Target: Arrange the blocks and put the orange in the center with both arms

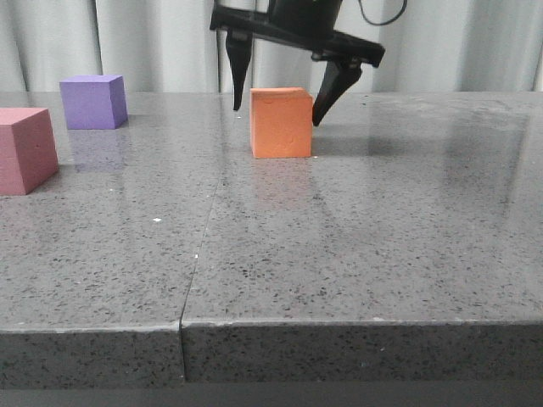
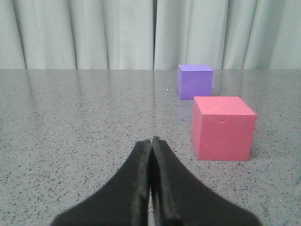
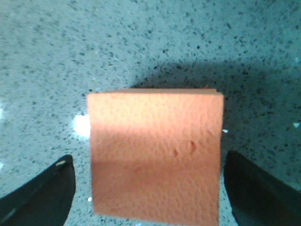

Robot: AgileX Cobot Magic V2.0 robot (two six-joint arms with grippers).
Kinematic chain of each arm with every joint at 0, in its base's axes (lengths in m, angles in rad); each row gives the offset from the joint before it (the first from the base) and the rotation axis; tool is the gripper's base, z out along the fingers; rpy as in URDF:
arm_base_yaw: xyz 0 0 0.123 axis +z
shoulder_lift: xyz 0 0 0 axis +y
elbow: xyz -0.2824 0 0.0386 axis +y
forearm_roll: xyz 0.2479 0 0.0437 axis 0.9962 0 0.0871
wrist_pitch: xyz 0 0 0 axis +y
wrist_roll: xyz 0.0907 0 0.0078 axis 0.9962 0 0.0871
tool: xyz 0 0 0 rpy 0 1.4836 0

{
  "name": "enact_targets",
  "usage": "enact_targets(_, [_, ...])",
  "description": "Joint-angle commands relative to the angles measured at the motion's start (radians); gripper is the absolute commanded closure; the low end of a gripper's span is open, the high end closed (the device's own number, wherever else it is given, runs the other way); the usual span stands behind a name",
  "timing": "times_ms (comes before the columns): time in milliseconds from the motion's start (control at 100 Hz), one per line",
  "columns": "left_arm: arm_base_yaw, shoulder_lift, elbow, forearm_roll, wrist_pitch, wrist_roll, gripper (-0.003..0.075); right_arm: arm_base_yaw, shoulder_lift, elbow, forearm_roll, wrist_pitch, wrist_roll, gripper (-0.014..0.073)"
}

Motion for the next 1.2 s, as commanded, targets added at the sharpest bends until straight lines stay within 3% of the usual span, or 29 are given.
enact_targets(0, [-0.008,-0.026,0.04,-0.006,-0.084,-0.007,0.0741,-0.004,-0.099,-0.033,0.006,0.09,-0.016,-0.004])
enact_targets(250, [-0.008,-0.026,0.04,-0.006,-0.084,-0.007,0.0741,-0.005,-0.17,-0.033,0.001,0.09,-0.033,-0.0038])
enact_targets(320, [-0.008,-0.026,0.04,-0.006,-0.084,-0.007,0.0741,-0.005,-0.188,-0.032,0.0,0.09,-0.033,-0.0003])
enact_targets(390, [-0.008,-0.026,0.04,-0.006,-0.084,-0.007,0.0741,-0.005,-0.205,-0.032,0.0,0.09,-0.033,0.0096])
enact_targets(610, [-0.008,-0.026,0.04,-0.006,-0.084,-0.007,0.0741,-0.005,-0.243,-0.021,0.0,0.09,-0.035,0.0542])
enact_targets(710, [-0.008,-0.026,0.04,-0.006,-0.084,-0.007,0.0741,-0.005,-0.252,-0.019,0.0,0.09,-0.063,0.0666])
enact_targets(960, [-0.008,-0.026,0.04,-0.006,-0.084,-0.007,0.0741,-0.005,-0.284,-0.015,0.0,0.09,-0.177,0.0662])
enact_targets(1190, [-0.008,-0.026,0.04,-0.006,-0.084,-0.007,0.0741,-0.005,-0.345,0.017,-0.006,0.089,-0.178,0.0662])
